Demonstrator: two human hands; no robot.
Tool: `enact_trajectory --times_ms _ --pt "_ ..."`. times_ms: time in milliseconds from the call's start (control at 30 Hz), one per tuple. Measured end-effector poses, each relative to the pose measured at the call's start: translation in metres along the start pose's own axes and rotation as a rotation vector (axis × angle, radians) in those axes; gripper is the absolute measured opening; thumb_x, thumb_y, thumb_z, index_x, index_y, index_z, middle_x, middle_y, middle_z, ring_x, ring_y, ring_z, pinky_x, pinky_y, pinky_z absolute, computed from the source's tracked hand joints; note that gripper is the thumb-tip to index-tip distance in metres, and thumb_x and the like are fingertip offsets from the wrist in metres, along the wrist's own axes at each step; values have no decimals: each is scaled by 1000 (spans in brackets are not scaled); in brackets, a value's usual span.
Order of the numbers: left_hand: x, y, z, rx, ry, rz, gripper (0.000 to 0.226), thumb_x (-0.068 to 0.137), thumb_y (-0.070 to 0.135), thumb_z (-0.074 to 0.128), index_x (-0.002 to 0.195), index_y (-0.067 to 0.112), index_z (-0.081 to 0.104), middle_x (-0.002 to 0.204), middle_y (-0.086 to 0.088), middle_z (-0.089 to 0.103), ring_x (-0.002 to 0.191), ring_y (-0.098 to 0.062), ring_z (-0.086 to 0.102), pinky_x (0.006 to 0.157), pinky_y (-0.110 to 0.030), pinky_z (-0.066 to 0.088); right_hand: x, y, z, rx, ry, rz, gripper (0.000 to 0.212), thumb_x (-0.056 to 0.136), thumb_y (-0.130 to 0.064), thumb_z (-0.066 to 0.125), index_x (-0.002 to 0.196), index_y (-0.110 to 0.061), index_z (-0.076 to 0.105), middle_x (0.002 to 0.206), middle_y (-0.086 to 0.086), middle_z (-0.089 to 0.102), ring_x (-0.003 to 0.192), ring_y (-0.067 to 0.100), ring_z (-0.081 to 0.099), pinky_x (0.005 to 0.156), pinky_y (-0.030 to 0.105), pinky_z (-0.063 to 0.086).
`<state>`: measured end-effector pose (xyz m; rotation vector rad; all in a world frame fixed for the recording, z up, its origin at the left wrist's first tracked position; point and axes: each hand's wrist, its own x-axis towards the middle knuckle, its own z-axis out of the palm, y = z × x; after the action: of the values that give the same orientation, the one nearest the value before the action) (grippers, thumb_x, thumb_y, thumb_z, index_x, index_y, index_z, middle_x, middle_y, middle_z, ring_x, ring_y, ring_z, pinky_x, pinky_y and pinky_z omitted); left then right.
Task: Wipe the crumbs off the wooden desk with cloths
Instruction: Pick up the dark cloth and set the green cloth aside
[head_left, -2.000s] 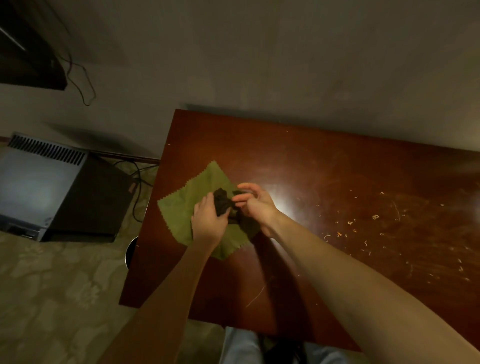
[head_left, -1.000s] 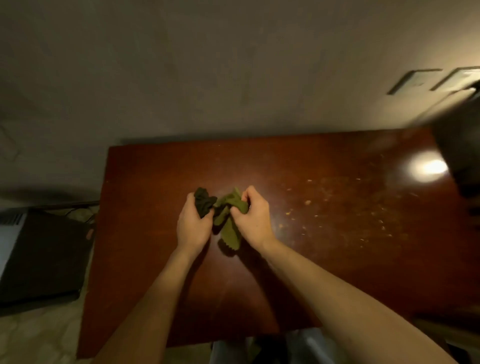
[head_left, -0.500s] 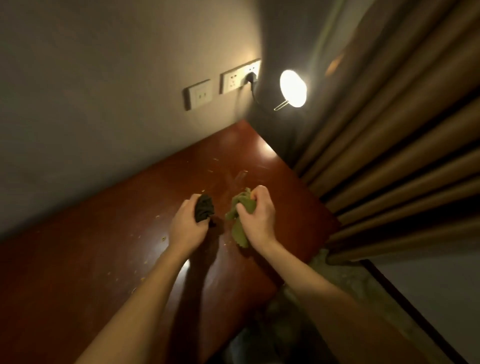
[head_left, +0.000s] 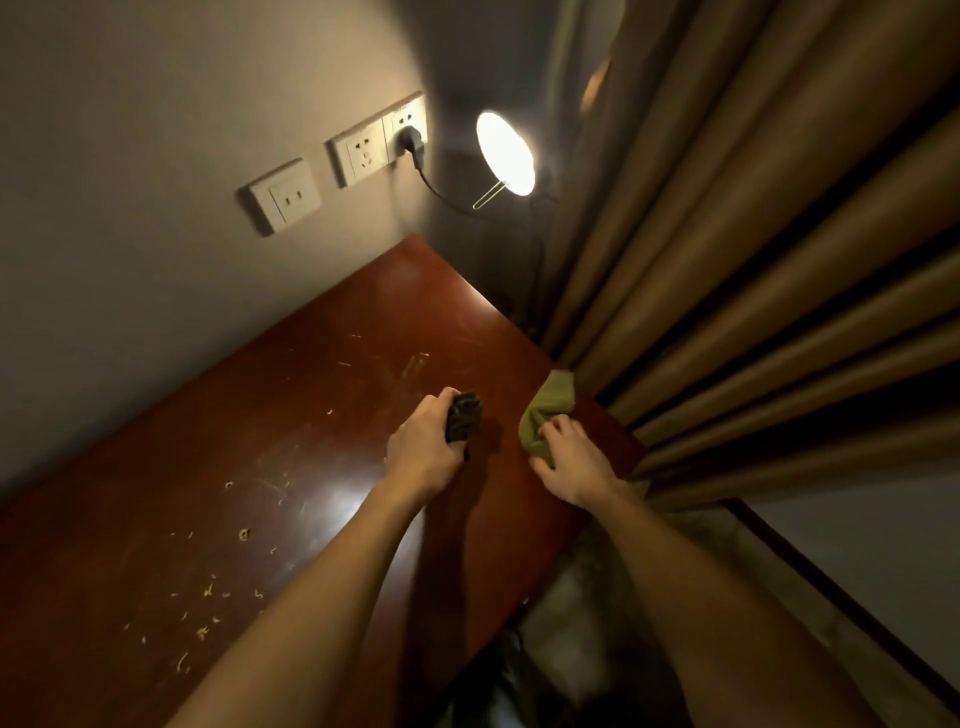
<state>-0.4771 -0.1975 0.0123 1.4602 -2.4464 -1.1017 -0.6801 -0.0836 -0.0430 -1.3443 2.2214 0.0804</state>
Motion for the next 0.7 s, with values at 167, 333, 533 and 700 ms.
enact_trajectory --times_ms 167,333,533,700 --pt "6 -12 -1 -2 13 -19 44 94 20 67 134 32 53 112 5 58 105 -29 64 73 -37 43 9 -15 1 -110 -130 83 61 102 -43 52 156 -20 33 168 14 19 154 38 20 120 53 33" --pt "-3 -26 -25 -41 40 -37 44 96 22 67 135 32 52 112 8 56 104 -25 62 73 -36 42 8 -64 -49 -532 64 -91 62 97 -38 62 152 -21 39 150 12 47 140 35 44 114 51 37" --pt "-38 -67 -82 -176 150 -126 35 89 24 70 120 28 53 108 3 60 96 -26 63 75 -44 53 -3 -197 -70 411 145 -379 12 103 -24 54 108 -19 63 102 -1 66 93 20 63 79 35 51" --pt "-97 -134 -137 -490 294 -239 41 78 13 84 110 13 58 96 -3 66 78 -22 68 56 -17 49 -30 -317 -26 740 -213 -405 41 102 -56 54 106 -20 74 100 -1 75 97 15 70 89 36 56"
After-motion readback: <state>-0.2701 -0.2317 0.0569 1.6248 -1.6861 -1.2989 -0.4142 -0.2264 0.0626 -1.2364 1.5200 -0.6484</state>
